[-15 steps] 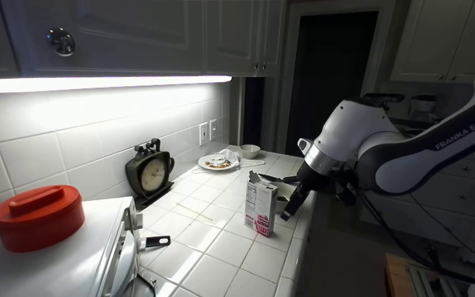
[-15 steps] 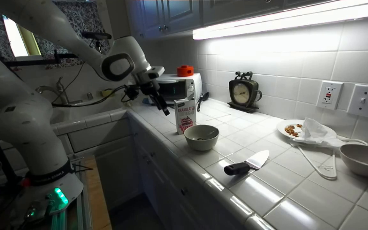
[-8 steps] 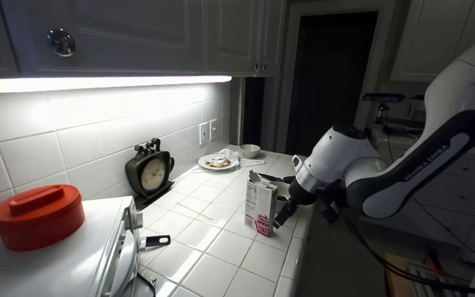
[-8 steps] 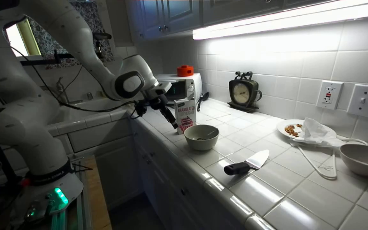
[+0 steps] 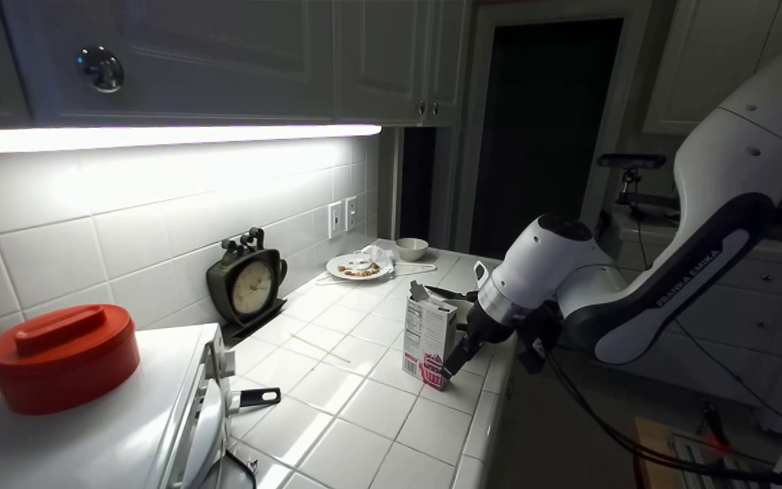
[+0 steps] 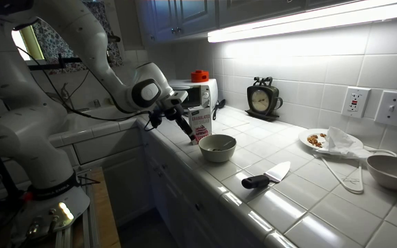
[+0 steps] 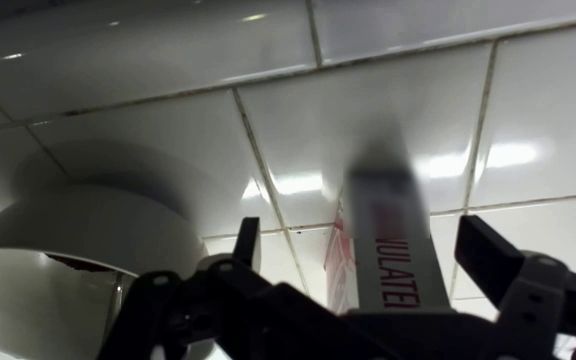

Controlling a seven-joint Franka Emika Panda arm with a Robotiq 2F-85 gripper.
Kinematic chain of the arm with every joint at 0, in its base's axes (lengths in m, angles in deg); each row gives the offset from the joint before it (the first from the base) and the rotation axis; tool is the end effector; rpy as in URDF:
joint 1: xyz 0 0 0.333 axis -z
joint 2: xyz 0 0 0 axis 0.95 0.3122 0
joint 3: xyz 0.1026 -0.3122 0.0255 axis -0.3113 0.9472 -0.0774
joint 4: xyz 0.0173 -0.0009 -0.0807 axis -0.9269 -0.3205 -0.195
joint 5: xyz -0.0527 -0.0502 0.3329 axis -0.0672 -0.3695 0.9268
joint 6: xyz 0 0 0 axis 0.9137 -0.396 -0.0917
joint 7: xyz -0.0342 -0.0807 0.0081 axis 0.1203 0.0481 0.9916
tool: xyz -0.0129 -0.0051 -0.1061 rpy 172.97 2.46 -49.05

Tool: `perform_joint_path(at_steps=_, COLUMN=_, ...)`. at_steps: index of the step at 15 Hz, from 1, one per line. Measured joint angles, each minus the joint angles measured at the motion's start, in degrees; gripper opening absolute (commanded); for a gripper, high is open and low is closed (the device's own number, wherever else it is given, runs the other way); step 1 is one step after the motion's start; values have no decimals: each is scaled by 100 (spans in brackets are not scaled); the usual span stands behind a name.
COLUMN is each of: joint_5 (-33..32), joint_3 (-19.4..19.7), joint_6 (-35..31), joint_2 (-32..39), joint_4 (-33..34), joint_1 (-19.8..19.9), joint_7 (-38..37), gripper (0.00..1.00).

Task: Pour some of the milk into the bowl

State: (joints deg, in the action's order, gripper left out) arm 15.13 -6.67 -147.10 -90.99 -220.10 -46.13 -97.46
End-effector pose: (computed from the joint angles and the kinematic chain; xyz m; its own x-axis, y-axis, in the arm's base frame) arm 0.4133 -0.0170 0.3639 0.8818 -0.1613 0.4432 -0.2060 -0.9771 0.0542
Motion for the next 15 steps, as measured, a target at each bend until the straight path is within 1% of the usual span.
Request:
perform_joint_path(at_steps=4, joint_5=-695, joint_3=-193, joint_6=-44, joint_2=21, joint_4=126, joint_1=209, joint_7=-681, gripper=100)
perform_joint_path(at_steps=5, joint_5=-901, joint_3=-233, joint_6=-45, joint_2=25, joint_4=168, joint_1=278, joint_7=-867, gripper=98)
perform_joint_path(at_steps=7, joint_5=-1294, joint_3=-295, joint_6=-57, joint_2=57, joint_4=256, joint_1=408, joint_7=-1228, gripper=73)
perform_joint_path(at_steps=8, joint_5=-1485, joint_3=-319, joint_6=-61, joint_2=79, joint_4=296, joint_1=463, joint_7=-1404, gripper=69)
perform_joint_path(at_steps=9, joint_5=-1661, joint_3=-340, joint_6=-61, joint_2=107, joint_4=338, joint_1=508, joint_7=-1578, gripper=69)
perform_joint_path(at_steps=10, joint_5=-1810, joint_3=-355, joint_6=-61, joint_2=142, joint_4=374, joint_1=536, joint_7=-1730, gripper=59)
perform_joint_path(at_steps=13, joint_5=-2215, joint_3=-388, joint_6=-61, joint_2=280, joint_4=464, joint_1=568, joint_7=-2174, gripper=66)
perform_joint_path(at_steps=15, joint_5=-2445, joint_3=-390, joint_6=-61, joint_2=365, joint_4=505, joint_1=568, joint_7=-2428, gripper=63)
